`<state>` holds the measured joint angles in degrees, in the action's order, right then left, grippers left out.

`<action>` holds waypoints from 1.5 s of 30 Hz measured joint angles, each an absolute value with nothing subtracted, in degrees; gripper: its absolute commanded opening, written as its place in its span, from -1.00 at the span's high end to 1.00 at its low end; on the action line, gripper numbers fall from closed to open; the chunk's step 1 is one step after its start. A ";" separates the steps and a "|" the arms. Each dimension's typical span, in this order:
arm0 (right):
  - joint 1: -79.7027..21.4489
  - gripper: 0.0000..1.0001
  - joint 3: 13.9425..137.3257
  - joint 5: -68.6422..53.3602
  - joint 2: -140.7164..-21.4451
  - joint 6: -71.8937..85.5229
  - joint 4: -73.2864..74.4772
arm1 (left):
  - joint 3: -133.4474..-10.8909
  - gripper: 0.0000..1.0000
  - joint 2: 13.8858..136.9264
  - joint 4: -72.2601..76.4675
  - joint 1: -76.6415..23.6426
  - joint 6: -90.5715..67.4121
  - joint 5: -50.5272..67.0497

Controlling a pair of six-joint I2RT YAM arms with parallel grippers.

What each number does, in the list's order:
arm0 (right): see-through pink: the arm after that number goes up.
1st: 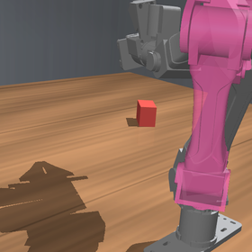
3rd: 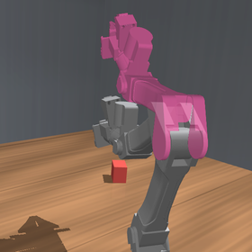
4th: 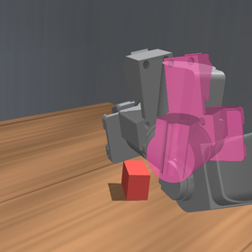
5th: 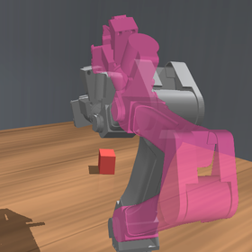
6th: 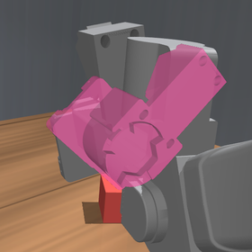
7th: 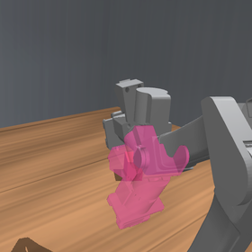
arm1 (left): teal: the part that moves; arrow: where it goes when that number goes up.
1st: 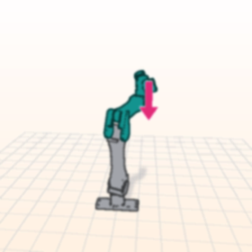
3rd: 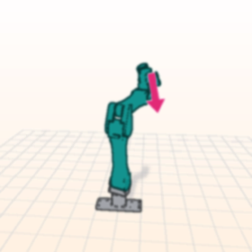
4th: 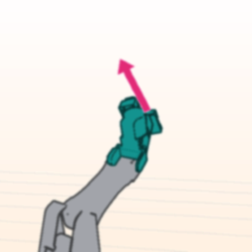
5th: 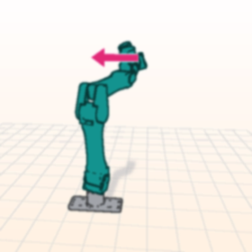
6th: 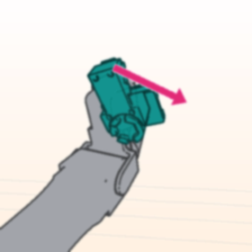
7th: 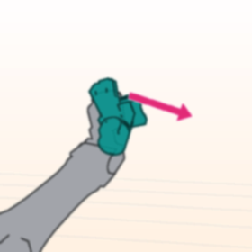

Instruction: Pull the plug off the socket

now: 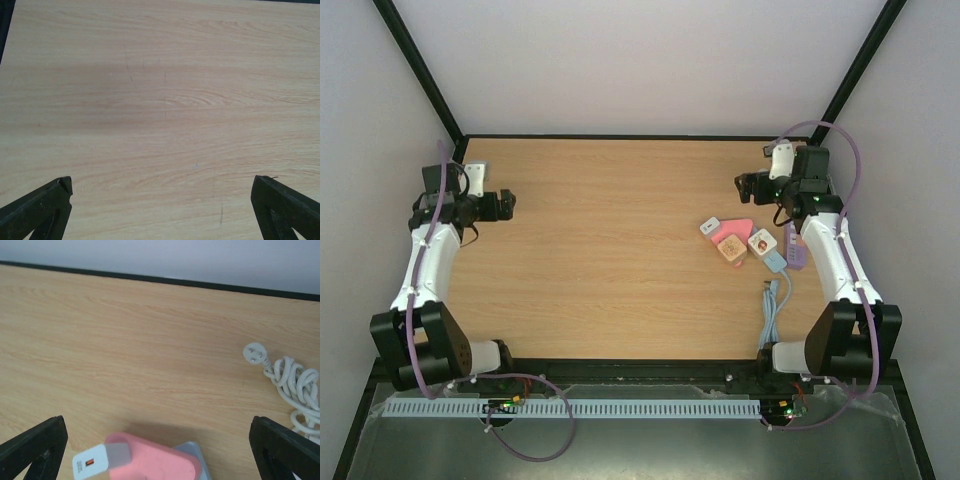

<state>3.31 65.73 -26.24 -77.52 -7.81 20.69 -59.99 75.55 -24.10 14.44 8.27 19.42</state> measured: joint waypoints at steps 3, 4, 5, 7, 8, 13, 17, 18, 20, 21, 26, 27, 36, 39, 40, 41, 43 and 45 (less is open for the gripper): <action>2.50 -0.96 65.73 -25.26 -76.07 -9.87 23.99 | -56.73 -0.99 72.73 -23.24 13.52 6.07 17.50; 2.35 -0.96 65.73 -25.04 -75.77 -10.37 24.88 | -55.92 -0.99 72.10 -23.05 13.34 5.56 16.93; 2.13 -0.96 65.73 -24.77 -75.40 -11.46 26.13 | -55.11 -0.99 71.48 -22.92 13.10 5.13 16.36; 1.80 -0.96 65.76 -24.29 -74.81 -13.52 28.73 | -53.76 -0.99 70.48 -22.79 12.75 4.60 15.42; 1.74 -0.96 65.84 -24.03 -74.65 -14.68 30.20 | -53.39 -0.99 70.22 -22.79 12.67 4.47 15.11; 1.39 -0.96 66.15 -23.16 -74.61 -21.26 38.72 | -52.90 -0.99 70.00 -22.81 12.23 4.29 13.91; 0.95 -0.96 66.15 -22.87 -74.59 -25.74 45.28 | -52.47 -0.99 69.49 -22.81 12.16 4.29 13.96; 0.73 -0.96 66.13 -22.81 -74.56 -26.65 46.57 | -52.40 -0.99 69.38 -22.81 12.16 4.29 13.96; 0.10 -0.96 65.78 -22.50 -74.26 -27.90 48.38 | -52.36 -0.99 69.19 -22.83 12.14 4.29 13.98; -0.43 -0.96 65.39 -22.22 -73.93 -28.29 49.10 | -52.34 -0.99 69.08 -22.81 12.12 4.29 14.00; -4.95 -0.98 61.76 -19.31 -72.03 -28.93 50.37 | -52.16 -0.99 68.45 -22.83 12.01 4.25 14.17; -6.07 -0.98 60.88 -18.31 -71.85 -28.93 50.30 | -52.05 -0.99 68.29 -22.83 12.01 4.23 14.26; -12.91 -0.92 54.89 -9.39 -71.77 -27.62 48.12 | -51.62 -0.99 67.46 -22.87 11.88 4.21 14.63; -13.91 -0.88 54.72 -7.42 -72.14 -26.94 46.33 | -51.62 -0.99 67.46 -22.87 11.88 4.23 14.79; -14.24 -0.87 54.72 -6.85 -72.49 -26.74 45.63 | -51.62 -0.99 67.46 -22.87 11.88 4.21 14.83; -14.48 -0.86 54.70 -6.52 -72.82 -26.63 45.19 | -51.62 -0.99 67.46 -22.87 11.88 4.21 14.90; -15.22 -0.83 54.70 -5.52 -74.02 -26.48 44.14 | -51.62 -0.99 67.46 -22.87 11.88 4.16 14.96; -16.01 -0.79 54.68 -4.80 -75.53 -26.35 43.18 | -51.62 -0.99 67.46 -22.87 11.88 4.03 14.96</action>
